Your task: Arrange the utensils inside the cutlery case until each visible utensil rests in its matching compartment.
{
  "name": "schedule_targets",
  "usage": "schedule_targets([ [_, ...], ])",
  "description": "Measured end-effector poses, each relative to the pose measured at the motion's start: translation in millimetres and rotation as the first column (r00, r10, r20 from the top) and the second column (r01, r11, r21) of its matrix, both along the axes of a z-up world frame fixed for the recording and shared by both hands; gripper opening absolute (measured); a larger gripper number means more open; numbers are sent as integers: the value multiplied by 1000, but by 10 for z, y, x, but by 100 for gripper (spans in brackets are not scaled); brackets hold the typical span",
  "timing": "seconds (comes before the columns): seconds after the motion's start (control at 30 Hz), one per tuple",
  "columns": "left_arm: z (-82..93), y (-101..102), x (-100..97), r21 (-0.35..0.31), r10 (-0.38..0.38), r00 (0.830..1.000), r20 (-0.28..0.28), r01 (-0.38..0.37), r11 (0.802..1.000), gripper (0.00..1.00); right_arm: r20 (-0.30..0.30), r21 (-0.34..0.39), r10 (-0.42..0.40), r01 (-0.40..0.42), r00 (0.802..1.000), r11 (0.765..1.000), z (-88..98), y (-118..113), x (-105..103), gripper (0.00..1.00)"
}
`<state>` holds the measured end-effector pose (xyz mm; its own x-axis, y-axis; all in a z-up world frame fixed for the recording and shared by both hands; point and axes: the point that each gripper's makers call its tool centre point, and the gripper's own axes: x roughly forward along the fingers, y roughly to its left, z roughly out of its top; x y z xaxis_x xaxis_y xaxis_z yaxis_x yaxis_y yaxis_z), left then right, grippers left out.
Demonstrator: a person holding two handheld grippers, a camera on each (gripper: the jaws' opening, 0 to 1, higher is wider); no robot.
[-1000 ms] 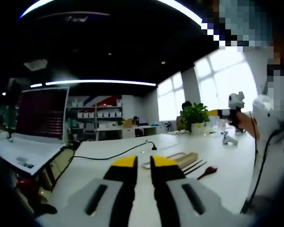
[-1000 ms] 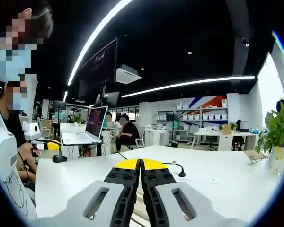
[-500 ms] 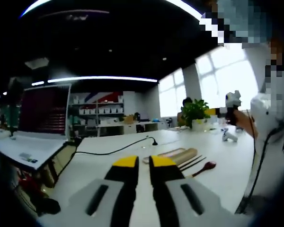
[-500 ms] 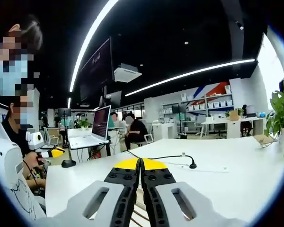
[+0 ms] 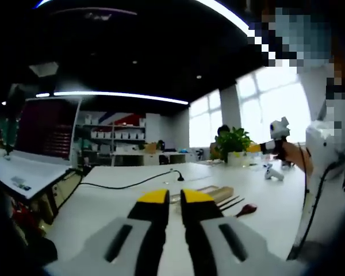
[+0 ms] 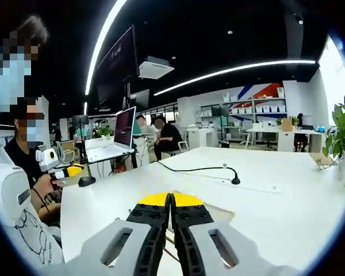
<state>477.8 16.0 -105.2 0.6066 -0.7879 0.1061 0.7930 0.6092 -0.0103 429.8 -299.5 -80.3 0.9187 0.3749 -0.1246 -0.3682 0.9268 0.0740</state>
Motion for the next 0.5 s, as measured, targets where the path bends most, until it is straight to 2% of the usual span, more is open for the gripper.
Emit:
schedule_targets([
  [0.13,30,-10,-20,-6,-8,1000,7,8,1000,8,7,7,22,-22,1000,1000,-8,53,45,0],
  [0.23,-13,-6,-17,13,-4,1000,0,4,1000,8,-7,5,45,-45,999,999,-56,115,83,0],
  [0.5,-5,4,-6,17,-2,1000,3,2,1000,8,-63,-128,92,-99,994,987,-239,302,195,3],
])
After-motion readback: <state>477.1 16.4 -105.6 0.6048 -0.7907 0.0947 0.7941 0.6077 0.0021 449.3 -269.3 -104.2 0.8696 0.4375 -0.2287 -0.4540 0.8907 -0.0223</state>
